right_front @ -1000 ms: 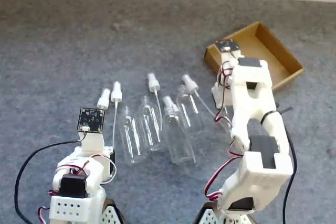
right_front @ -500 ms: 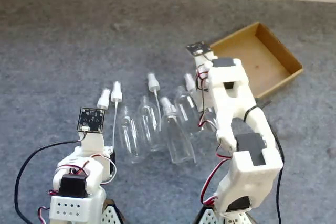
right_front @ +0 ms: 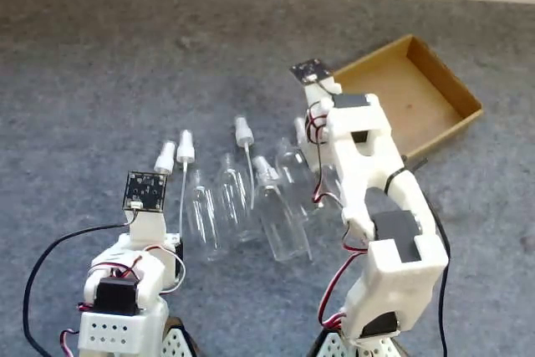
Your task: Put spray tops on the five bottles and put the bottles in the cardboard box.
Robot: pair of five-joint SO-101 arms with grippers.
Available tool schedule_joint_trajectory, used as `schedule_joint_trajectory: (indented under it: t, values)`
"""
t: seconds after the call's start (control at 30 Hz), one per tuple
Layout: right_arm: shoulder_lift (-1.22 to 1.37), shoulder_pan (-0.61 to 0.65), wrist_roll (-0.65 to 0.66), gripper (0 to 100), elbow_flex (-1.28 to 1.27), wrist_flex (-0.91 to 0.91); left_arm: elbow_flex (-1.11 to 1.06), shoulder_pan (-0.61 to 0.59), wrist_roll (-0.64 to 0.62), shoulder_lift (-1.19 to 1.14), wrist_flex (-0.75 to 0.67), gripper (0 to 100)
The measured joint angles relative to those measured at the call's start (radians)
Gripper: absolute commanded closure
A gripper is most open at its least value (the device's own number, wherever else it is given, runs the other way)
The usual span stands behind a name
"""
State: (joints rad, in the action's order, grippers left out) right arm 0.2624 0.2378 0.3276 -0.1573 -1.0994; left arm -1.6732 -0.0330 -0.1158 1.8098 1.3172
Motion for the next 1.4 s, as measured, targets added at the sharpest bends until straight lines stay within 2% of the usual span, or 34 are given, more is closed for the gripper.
schedule_joint_trajectory:
  t: [0.33,0.53,0.73,1.4]
  values:
    - [0.107,0.000,0.000,70.4,0.003,0.014,0.000,0.000,0.000,0.000,0.000,100]
    - [0.107,0.000,0.000,81.6,0.003,0.015,0.000,0.000,0.000,0.000,0.000,100]
    - [0.106,-0.005,0.000,82.4,0.014,0.017,0.000,0.000,0.000,0.000,0.000,100]
    - [-0.331,-0.008,0.002,82.4,-0.015,-0.226,0.000,0.000,0.000,0.000,0.000,100]
